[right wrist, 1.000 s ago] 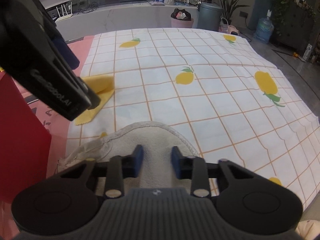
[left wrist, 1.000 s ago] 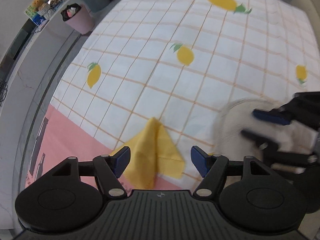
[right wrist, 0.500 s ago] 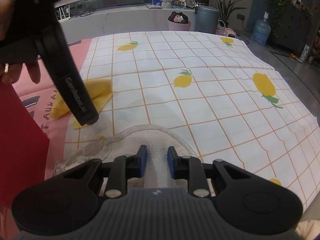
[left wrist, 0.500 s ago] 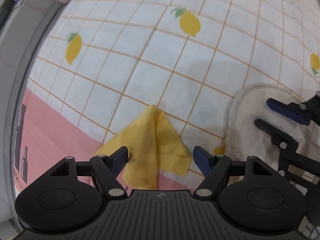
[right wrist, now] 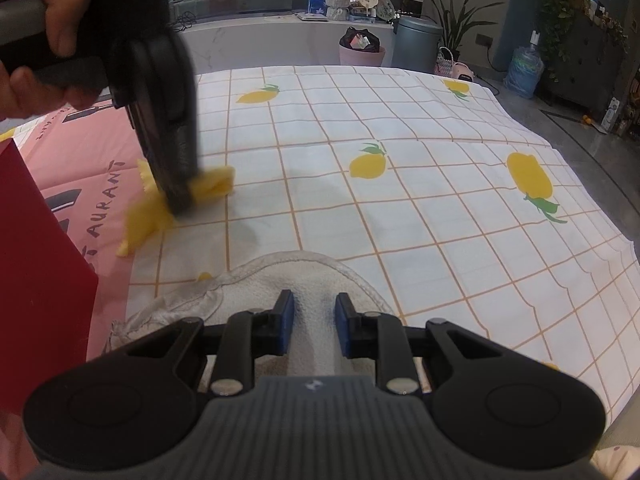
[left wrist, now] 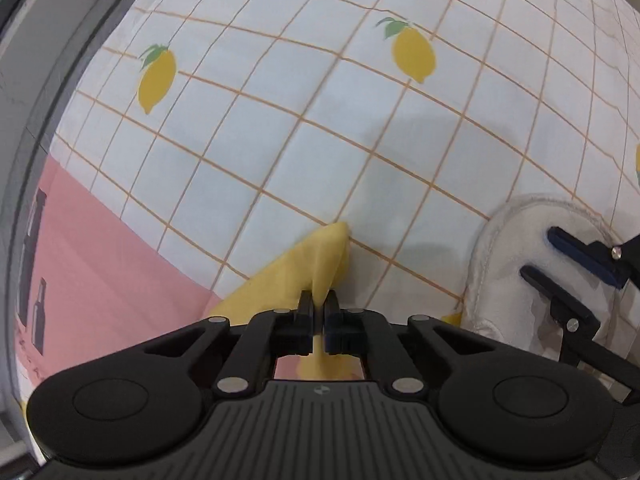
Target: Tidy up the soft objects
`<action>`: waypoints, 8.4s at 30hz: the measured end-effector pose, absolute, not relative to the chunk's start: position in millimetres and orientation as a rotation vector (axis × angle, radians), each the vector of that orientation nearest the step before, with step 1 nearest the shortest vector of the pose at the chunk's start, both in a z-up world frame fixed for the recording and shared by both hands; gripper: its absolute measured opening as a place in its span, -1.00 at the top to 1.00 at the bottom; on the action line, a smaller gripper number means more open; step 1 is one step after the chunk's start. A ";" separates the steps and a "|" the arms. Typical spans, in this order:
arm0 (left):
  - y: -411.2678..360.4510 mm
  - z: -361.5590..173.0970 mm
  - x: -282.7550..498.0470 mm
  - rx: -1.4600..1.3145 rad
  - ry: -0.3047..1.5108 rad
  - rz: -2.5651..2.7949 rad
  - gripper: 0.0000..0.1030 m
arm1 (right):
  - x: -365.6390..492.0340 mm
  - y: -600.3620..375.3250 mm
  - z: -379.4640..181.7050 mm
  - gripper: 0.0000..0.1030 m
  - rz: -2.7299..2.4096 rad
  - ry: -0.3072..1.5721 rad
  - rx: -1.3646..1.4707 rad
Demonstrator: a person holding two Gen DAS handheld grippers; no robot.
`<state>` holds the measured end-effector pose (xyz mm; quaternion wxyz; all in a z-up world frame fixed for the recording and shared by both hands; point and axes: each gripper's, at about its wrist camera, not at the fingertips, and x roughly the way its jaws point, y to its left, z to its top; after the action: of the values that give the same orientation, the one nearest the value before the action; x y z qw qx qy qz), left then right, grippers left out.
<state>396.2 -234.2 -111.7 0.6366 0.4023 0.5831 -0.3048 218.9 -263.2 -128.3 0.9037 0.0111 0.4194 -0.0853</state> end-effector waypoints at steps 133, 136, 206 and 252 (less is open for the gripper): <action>104.8 -28.7 196.2 -0.058 0.827 -0.022 0.93 | 250.6 36.3 -19.6 0.75 0.593 0.847 -0.239; 107.3 -24.6 199.1 -0.043 0.822 -0.015 0.93 | 259.3 35.8 -25.7 0.75 0.512 0.845 -0.305; 147.2 1.9 161.1 -0.312 0.719 -0.299 0.93 | 225.4 16.2 8.1 -0.26 0.702 0.783 -0.136; 19.1 39.0 160.1 -0.005 0.573 -0.093 -0.83 | 96.1 -151.0 29.7 -0.65 0.414 0.779 -0.092</action>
<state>160.1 19.1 39.0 0.9582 -0.0026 0.2823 -0.0459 96.1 -151.0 29.7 0.9032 -0.0446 0.3771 0.2001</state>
